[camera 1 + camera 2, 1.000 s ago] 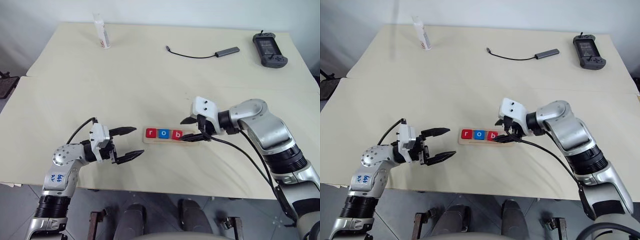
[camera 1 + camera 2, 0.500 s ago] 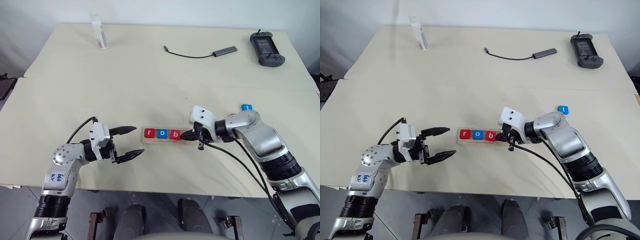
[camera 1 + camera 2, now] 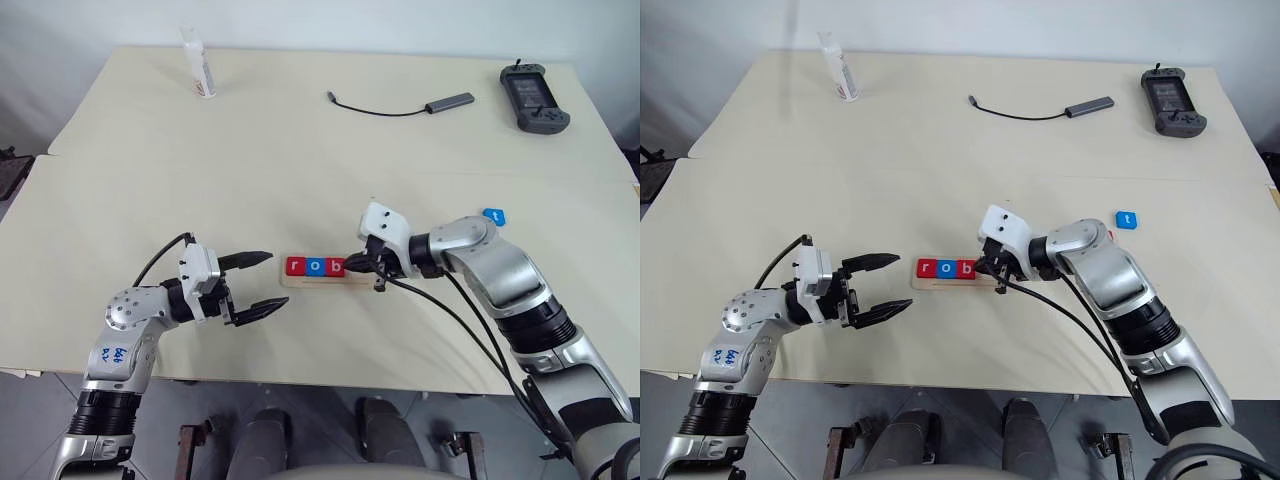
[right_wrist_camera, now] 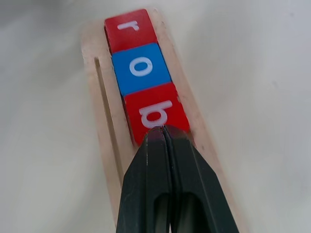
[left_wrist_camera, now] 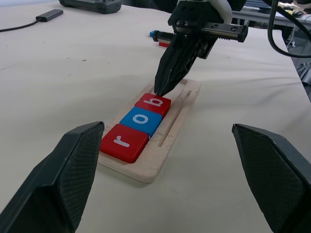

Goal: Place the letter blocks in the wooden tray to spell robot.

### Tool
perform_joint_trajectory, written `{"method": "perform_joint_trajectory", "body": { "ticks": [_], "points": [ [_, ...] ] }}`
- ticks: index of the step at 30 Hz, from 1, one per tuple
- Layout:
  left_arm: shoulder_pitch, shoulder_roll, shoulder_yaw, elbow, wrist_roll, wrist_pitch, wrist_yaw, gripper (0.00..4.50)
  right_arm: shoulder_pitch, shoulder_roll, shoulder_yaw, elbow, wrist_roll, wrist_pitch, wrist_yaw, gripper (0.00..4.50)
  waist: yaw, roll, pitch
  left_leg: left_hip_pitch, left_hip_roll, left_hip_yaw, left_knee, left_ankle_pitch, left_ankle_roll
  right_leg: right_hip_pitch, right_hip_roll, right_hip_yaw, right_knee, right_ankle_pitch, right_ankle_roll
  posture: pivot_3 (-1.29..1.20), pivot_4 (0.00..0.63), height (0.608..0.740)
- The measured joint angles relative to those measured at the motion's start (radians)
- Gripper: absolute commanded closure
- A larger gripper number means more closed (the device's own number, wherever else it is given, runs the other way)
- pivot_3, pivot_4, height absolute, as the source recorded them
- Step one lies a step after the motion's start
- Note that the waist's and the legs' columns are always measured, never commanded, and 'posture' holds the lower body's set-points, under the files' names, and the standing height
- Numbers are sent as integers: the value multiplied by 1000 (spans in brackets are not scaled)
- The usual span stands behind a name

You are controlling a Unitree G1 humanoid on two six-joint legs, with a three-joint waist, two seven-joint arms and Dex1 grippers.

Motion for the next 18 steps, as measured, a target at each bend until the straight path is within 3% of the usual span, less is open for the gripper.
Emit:
{"method": "perform_joint_trajectory", "body": {
  "ticks": [4, 7, 11, 14, 18],
  "points": [
    [-14, -4, -3, 3, -1, 1, -5, 0, 52, -37, -43, -48, 11, -16, -13, 4467, 3, 0, 0, -1, 0, 0, 0, 0, 0, 0, 0, 0, 0, 0, 0, 0, 150, 740],
    [-32, -3, -5, 17, -2, 2, -19, 0, 181, -93, -238, -144, 65, -32, -45, 3863, 14, 0, 0, -2, 0, -3, -1, 0, 1, 1, -1, -3, -1, 0, 0, 0, 150, 740],
    [-52, 2, -3, 55, -2, 3, -32, 0, 353, -111, -484, -233, 116, -150, -92, 2523, 16, 0, 0, -2, -1, -3, -1, -1, 1, 2, 0, -5, -2, 0, 0, 0, 150, 740],
    [-94, -10, -5, 78, -11, 19, -38, 0, 616, -105, -691, -310, 124, -251, -127, 1543, 30, 0, 0, -1, -1, -3, -1, -1, 1, 5, 0, -10, -2, 0, 0, 0, 150, 740],
    [-109, -11, 1, 94, -17, 41, -40, 0, 836, -27, -909, -342, 188, -344, -156, 184, 24, 0, 0, 2, -2, -1, -1, -1, 3, 8, -1, -8, -3, 0, 1, 0, 150, 740]
  ]
}}
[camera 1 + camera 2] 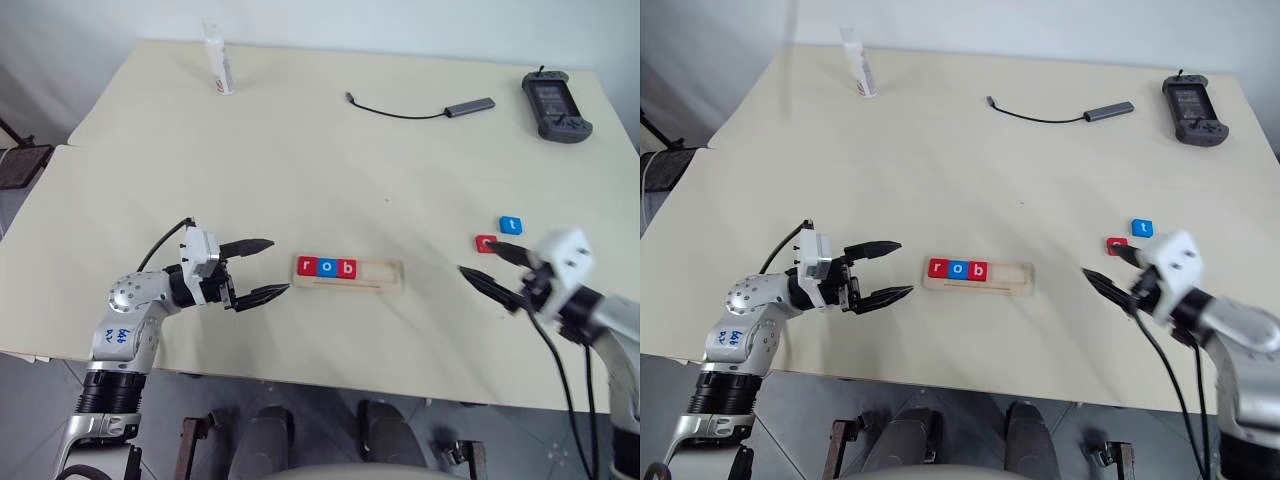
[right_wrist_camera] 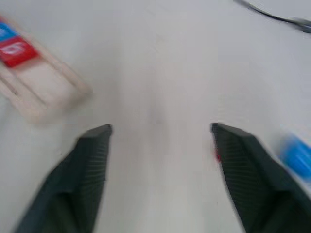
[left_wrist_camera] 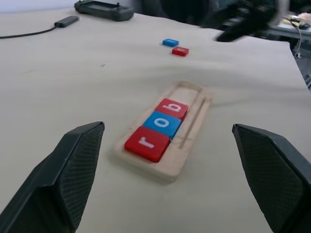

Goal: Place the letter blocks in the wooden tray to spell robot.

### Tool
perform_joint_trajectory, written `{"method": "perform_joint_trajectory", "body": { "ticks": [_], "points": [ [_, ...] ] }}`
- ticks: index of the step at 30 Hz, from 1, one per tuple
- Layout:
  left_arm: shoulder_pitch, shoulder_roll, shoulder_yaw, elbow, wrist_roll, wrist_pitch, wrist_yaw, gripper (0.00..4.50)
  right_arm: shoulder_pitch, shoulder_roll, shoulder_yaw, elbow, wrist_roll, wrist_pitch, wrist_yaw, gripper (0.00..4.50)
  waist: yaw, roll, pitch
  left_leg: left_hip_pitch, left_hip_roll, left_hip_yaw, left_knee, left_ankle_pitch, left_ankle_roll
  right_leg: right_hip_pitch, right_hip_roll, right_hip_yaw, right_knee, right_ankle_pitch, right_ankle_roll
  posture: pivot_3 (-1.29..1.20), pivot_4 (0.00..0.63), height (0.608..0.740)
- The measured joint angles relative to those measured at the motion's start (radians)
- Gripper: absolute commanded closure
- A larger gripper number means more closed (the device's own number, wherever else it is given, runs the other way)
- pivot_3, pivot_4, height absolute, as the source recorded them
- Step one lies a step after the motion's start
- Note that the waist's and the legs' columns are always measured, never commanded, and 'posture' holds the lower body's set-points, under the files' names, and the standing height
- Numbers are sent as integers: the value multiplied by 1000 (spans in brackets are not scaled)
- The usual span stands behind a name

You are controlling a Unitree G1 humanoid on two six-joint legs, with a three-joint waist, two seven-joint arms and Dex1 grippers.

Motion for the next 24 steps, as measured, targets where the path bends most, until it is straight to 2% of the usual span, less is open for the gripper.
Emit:
{"method": "perform_joint_trajectory", "body": {
  "ticks": [1, 4, 8, 11, 14, 16, 20, 24],
  "points": [
    [-9, -1, -4, 1, 0, 0, -7, 0, 60, 21, -51, -26, 26, -21, -2, 35, 0, 0, 0, 2, 1, 0, 0, 0, 0, 2, 1, 0, 0, 0, 0, 0, 150, 740],
    [-19, 0, -4, 37, 1, 0, -20, 0, 183, 84, -148, -41, 68, -63, -26, 35, -3, 0, 0, 5, 1, 1, -1, 0, 0, 3, 2, 1, -1, 0, 0, 0, 150, 740],
    [-66, -6, -6, 81, 3, -2, -31, 0, 208, 156, -160, -39, 73, -127, -100, 35, -15, 0, 0, 6, 1, 1, 0, 2, 0, 3, 1, 4, 0, 0, 0, 0, 150, 740],
    [-89, -9, -6, 90, 3, -5, -37, 0, 199, 162, -135, -39, 73, -139, -150, 35, -23, 1, 0, 7, 1, 3, 0, 2, 0, 2, 2, 6, 2, 0, 0, 0, 150, 740],
    [-90, -14, -11, 95, 3, -7, -39, 0, 109, 142, -96, -23, 81, -62, -228, 35, -28, 1, 0, 8, 1, 6, 0, 2, 0, 1, 1, 10, 4, 0, 0, 0, 150, 740],
    [-88, -14, -13, 92, 3, -5, -38, 0, 33, 68, -51, -13, 86, 47, -269, 35, -24, 1, -1, 9, 2, 6, 0, 2, 0, 0, 1, 10, 4, 0, 0, 0, 150, 740],
    [-83, -15, -19, 82, 6, -5, -35, 0, -160, -49, 16, 45, 102, 237, -326, 35, -20, 1, -1, 7, 2, 5, 0, 2, 0, -1, 1, 10, 3, 0, 0, 0, 150, 740],
    [-77, -20, -26, 63, 14, -15, -23, 0, -390, -92, 117, 184, 115, 430, -377, 35, -21, 1, -1, 5, 2, 5, 0, 2, 0, -2, 1, 10, 3, 0, 0, 0, 150, 740]
  ]
}}
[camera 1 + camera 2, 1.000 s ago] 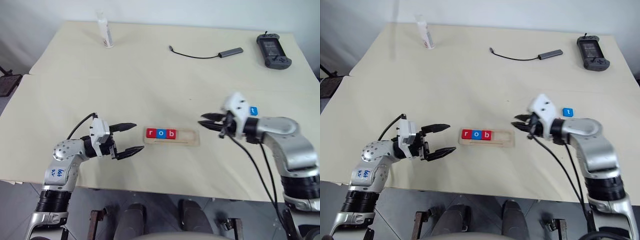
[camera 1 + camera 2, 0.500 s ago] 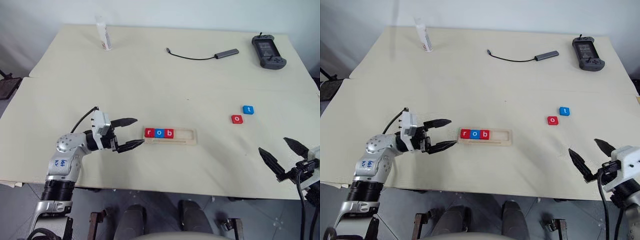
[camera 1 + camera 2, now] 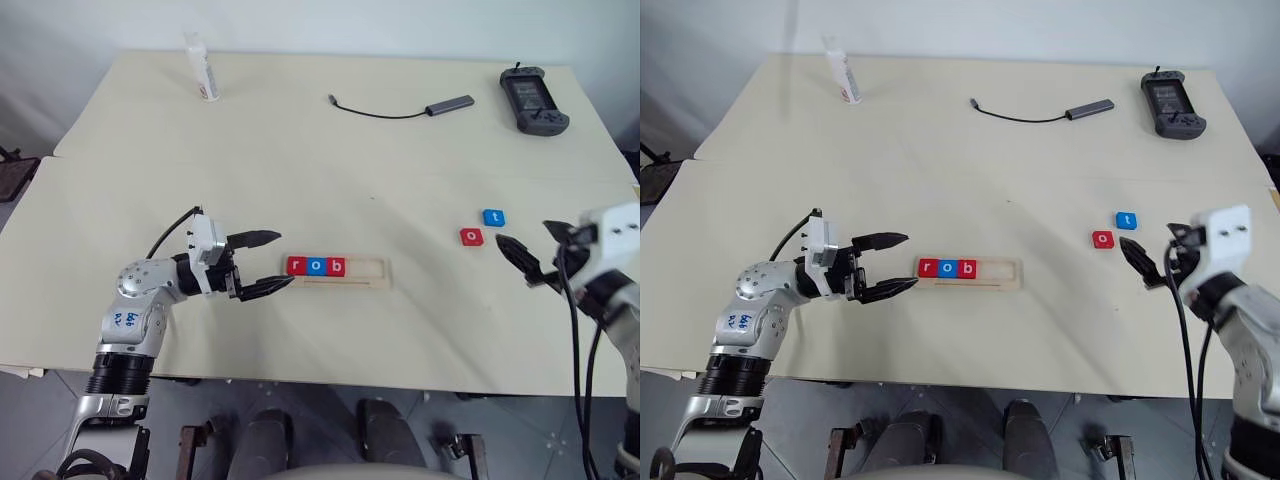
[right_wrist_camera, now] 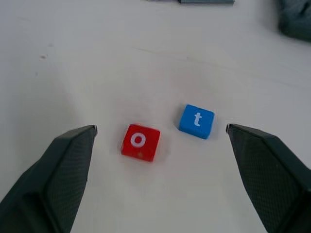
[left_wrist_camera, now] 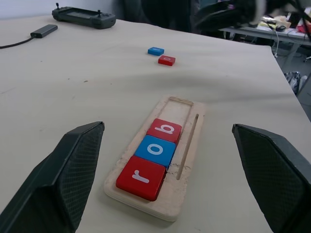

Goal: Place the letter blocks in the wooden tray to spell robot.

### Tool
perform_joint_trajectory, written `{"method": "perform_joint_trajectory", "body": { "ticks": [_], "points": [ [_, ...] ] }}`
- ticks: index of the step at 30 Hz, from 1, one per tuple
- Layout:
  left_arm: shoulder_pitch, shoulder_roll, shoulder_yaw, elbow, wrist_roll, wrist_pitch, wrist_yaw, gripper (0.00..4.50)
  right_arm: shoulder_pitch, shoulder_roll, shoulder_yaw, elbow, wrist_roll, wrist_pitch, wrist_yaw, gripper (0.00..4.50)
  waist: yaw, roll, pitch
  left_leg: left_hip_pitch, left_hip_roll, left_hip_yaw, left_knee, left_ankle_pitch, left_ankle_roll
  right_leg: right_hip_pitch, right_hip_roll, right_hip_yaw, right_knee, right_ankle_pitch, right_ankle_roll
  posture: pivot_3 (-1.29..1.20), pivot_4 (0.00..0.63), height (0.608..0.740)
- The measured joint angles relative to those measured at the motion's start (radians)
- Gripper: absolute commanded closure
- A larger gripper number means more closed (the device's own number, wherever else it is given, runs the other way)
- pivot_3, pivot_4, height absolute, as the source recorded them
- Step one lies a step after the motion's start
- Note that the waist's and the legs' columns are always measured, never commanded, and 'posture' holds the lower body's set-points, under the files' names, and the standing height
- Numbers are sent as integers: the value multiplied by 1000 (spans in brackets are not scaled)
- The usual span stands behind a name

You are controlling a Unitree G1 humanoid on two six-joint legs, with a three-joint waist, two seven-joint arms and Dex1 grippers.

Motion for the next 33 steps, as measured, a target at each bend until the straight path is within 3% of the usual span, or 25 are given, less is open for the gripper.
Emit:
{"method": "perform_joint_trajectory", "body": {
  "ticks": [4, 10, 19, 24, 28, 33],
  "points": [
    [3, -9, -9, -7, 22, -31, 21, 0, -171, -30, 116, 181, -58, 90, -48, 35, 1, 0, 0, -2, 0, 0, -1, 0, 0, -1, 0, -1, 1, 0, 0, 0, 150, 740],
    [9, -9, -9, -18, 26, -39, 42, 0, -255, -31, 156, 289, -91, 120, -68, 35, 0, 0, 0, -4, -1, 0, -1, -1, 2, -2, -1, -2, -1, 0, 0, 0, 150, 740],
    [45, -9, -9, -74, 26, -29, 58, 0, -218, -26, 175, 193, -93, 231, -91, 35, 0, 0, 0, -4, 0, 0, 0, -1, 2, -2, 0, -2, 0, 0, 0, 0, 150, 740],
    [45, -9, -10, -75, 25, -24, 60, 0, -169, 46, 170, 117, -87, 281, -142, 35, 0, 0, 0, -4, -1, 0, 0, -1, 2, -2, 0, -1, 0, 0, 0, 0, 150, 740],
    [45, -9, -14, -75, 25, -19, 59, 0, -168, 107, 147, 110, -106, 265, -204, 991, -1, 0, 0, -3, -1, 1, 0, -1, 2, -2, 0, -1, 0, 0, 1, 0, 150, 740],
    [41, -9, -15, -75, 25, -16, 55, 0, -162, 145, 140, 111, -121, 224, -241, 2671, -3, 0, 0, -3, -1, 1, 0, -1, 2, -2, 0, -1, 0, 0, 1, 0, 150, 740]
  ]
}}
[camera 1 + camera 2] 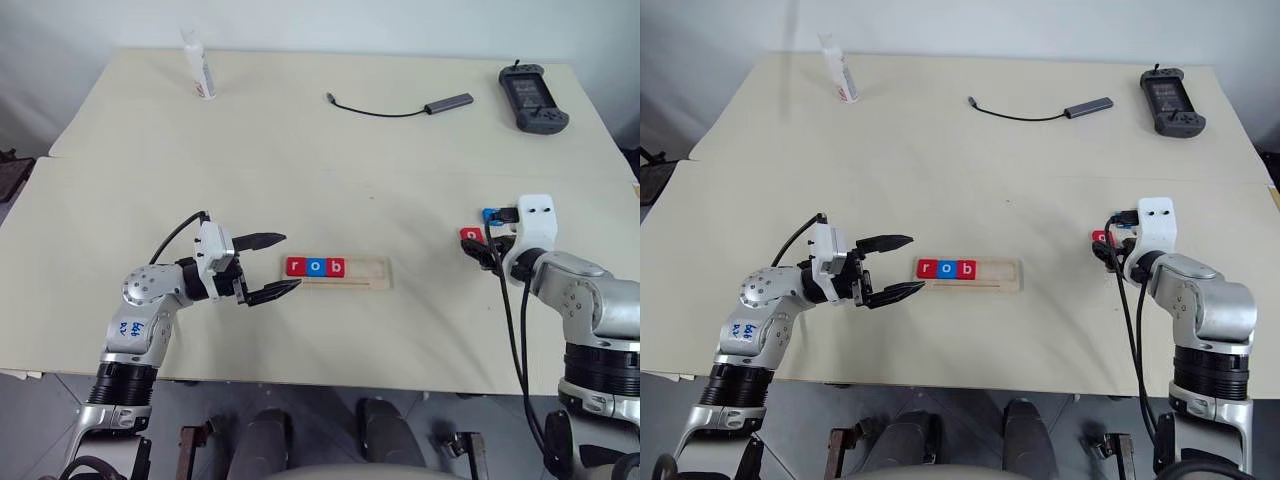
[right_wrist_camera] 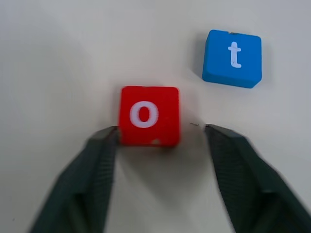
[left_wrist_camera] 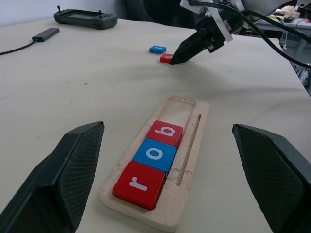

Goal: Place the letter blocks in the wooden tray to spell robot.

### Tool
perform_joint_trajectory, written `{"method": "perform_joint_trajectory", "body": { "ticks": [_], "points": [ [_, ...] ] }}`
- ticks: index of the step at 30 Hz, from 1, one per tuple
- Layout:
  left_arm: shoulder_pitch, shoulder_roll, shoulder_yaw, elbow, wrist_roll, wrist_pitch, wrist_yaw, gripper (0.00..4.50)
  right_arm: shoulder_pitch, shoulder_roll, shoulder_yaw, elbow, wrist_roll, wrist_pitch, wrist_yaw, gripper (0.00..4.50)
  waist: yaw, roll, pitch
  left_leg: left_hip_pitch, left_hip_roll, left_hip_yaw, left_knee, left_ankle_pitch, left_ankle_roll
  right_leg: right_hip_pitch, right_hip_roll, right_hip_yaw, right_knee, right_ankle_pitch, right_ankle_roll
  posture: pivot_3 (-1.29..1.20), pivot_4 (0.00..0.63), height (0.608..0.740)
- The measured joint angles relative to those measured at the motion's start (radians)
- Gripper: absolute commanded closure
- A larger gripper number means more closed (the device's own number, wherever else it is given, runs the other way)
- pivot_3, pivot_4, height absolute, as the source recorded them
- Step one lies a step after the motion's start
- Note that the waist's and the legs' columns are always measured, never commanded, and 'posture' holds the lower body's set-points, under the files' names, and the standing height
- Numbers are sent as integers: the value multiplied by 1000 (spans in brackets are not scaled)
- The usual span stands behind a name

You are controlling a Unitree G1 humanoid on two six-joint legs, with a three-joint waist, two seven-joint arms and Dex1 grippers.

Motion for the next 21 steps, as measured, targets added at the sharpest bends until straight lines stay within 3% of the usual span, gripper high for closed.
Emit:
{"method": "perform_joint_trajectory", "body": {
  "ticks": [2, 6, 11, 17, 19, 21],
  "points": [
    [0, 0, 0, 0, 0, 1, -2, 0, 9, 1, 0, 0, -2, -17, 0, 3053, 1, 0, 0, 0, 0, 0, 0, 0, 0, 0, 0, 0, 0, 0, 0, 0, 150, 740],
    [-3, -4, -2, 1, 0, 2, -6, 0, 39, 2, -1, -50, 2, -4, -1, 3053, 3, 0, 0, 0, 0, 0, 0, 0, 0, 0, 0, 0, 0, 0, 0, 0, 150, 740],
    [-12, -11, -7, 8, -1, 3, -20, 0, 108, 43, -52, -249, 32, 142, -43, 3053, 4, 0, 0, -1, 0, -1, 0, 0, 0, 0, 0, 0, 0, 0, 0, 0, 150, 740],
    [-31, -12, -22, 44, -5, 15, -71, 0, 203, 234, -128, -604, 53, 385, -132, 3053, 3, 0, 0, -1, 0, -2, -1, 0, 0, 0, 0, 0, 0, 0, 0, 0, 150, 740],
    [-31, -13, -24, 44, -7, 21, -83, 0, 216, 264, -128, -639, 53, 417, -143, 3053, 3, 0, 0, -1, -1, -1, -1, 0, 0, 0, 0, 1, 0, 0, 0, 0, 150, 740],
    [-31, -13, -24, 44, -8, 24, -93, 0, 235, 321, -127, -682, 40, 442, -166, 2332, 4, 0, 0, -1, -1, -2, -1, 0, 0, -1, 0, 0, 0, 0, 0, 0, 150, 740]
  ]
}}
